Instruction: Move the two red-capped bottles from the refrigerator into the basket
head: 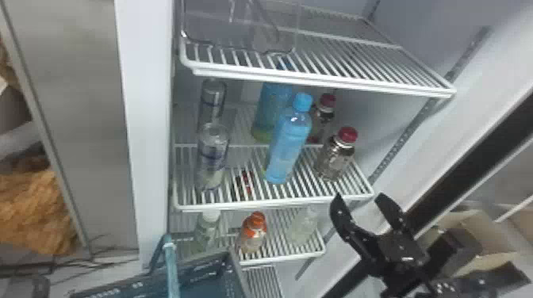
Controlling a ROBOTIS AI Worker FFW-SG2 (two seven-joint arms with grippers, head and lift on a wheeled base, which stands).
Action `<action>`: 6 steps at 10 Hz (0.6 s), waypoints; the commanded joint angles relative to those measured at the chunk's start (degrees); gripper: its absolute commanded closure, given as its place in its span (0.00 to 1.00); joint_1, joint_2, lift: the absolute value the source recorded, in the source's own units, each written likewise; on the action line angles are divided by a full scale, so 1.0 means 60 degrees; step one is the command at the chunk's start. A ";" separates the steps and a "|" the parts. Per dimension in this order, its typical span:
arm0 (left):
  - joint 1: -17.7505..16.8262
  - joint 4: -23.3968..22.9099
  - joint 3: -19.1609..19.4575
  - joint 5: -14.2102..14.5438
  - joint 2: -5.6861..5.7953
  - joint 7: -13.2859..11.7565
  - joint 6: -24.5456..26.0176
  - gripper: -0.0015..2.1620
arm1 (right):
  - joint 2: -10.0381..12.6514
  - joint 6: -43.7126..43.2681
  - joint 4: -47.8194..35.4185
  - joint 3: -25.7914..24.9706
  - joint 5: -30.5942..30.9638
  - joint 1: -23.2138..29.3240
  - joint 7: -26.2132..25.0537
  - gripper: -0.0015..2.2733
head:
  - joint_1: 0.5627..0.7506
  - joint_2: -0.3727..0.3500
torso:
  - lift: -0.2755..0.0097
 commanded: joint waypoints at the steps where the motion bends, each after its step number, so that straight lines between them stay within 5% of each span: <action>1: -0.0007 0.0000 -0.0035 0.0043 0.0000 0.0000 0.0000 0.56 | 0.0009 0.0285 0.0182 0.0016 0.0065 -0.0418 -0.0005 0.05 | 0.70 0.03 | 0.97; 6: -0.0007 0.0000 -0.0016 0.0043 0.0000 0.0014 0.0000 0.56 | -0.0044 0.1223 0.0581 0.0130 0.0256 -0.1496 -0.0049 0.05 | 0.70 0.03 | 0.97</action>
